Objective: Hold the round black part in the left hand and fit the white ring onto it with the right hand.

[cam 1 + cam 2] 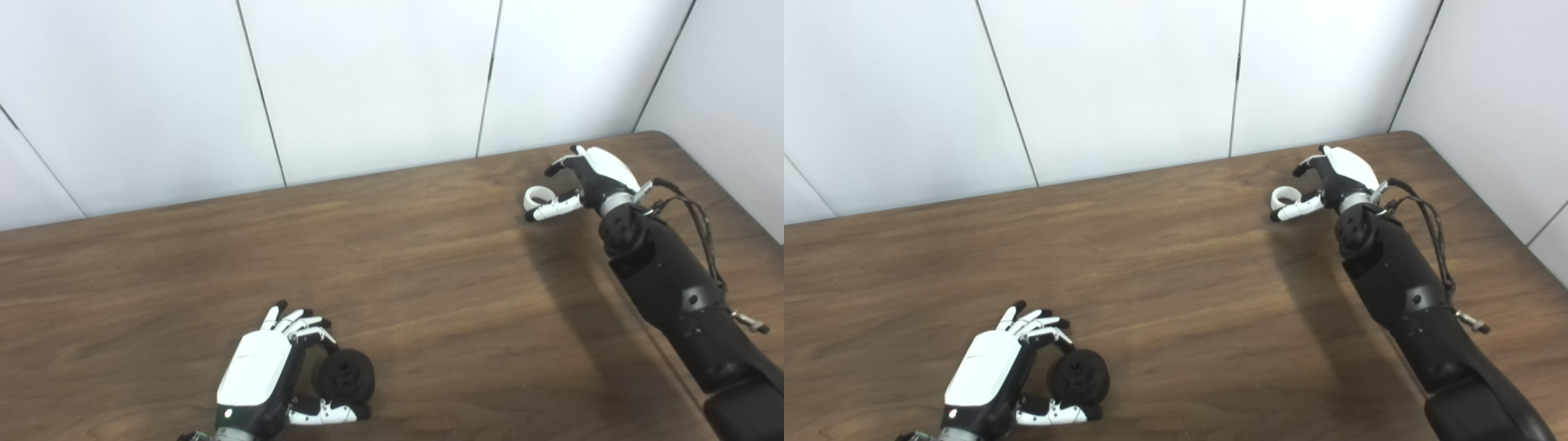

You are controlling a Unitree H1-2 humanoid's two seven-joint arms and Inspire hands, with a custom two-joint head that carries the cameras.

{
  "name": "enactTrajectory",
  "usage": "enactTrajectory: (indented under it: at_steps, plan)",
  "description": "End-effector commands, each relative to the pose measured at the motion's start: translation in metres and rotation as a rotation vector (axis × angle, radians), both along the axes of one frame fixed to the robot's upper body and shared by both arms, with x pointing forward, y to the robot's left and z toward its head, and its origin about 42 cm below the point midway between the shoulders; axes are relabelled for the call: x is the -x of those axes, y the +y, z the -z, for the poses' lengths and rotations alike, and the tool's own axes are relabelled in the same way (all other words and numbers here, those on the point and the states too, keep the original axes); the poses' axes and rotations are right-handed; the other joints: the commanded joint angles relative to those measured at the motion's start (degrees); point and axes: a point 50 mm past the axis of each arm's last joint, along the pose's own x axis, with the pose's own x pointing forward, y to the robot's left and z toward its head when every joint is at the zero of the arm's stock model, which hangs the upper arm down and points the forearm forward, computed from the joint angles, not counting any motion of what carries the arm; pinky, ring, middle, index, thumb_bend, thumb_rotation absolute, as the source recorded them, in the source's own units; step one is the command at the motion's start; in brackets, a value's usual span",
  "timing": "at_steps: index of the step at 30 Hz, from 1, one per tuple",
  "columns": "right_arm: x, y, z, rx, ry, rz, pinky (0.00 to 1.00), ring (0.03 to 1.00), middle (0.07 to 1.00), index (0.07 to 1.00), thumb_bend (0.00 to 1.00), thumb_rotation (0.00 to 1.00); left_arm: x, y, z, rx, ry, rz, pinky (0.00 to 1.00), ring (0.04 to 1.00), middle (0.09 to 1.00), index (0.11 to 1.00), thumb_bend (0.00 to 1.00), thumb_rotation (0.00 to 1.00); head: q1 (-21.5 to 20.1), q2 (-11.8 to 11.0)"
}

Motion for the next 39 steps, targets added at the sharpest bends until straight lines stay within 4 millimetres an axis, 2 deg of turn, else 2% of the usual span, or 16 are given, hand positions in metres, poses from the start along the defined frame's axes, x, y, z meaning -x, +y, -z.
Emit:
enactTrajectory:
  at_steps: [1, 11, 23, 35, 39]
  plan:
    - [-0.0138, -0.0073, -0.0366, 0.049, -0.089, 0.012, 1.0, 1.0, 0.99, 0.725, 0.9, 0.3, 0.0048, 0.0053, 0.0017, -0.032, 0.008, -0.003, 1.0, 0.876, 0.782, 0.484, 0.52, 0.05, 0.1, 0.1]
    - [-0.0137, -0.0133, -0.0346, 0.067, -0.052, 0.027, 1.0, 1.0, 0.982, 0.703, 0.88, 0.31, 0.0043, 0.0045, -0.0005, -0.029, 0.003, -0.001, 1.0, 0.875, 0.782, 0.484, 0.52, 0.05, 0.2, 0.3]
    - [-0.0147, -0.0095, -0.035, 0.061, -0.051, 0.014, 1.0, 1.0, 0.961, 0.689, 0.86, 0.3, 0.0034, 0.0043, -0.0006, -0.027, 0.002, -0.003, 1.0, 0.876, 0.781, 0.484, 0.52, 0.05, 0.3, 0.5]
    - [-0.0127, -0.011, -0.0352, 0.07, -0.035, -0.017, 1.0, 0.995, 0.872, 0.659, 0.86, 0.33, 0.0025, 0.0004, -0.0035, -0.04, 0.002, -0.003, 1.0, 0.878, 0.782, 0.485, 0.52, 0.05, 1.5, 1.2]
    - [-0.0126, -0.0087, -0.0343, 0.056, -0.022, -0.009, 1.0, 0.999, 0.912, 0.668, 0.86, 0.33, 0.0028, 0.0002, -0.0035, -0.047, 0.004, -0.002, 1.0, 0.877, 0.781, 0.484, 0.52, 0.06, 1.7, 1.3]
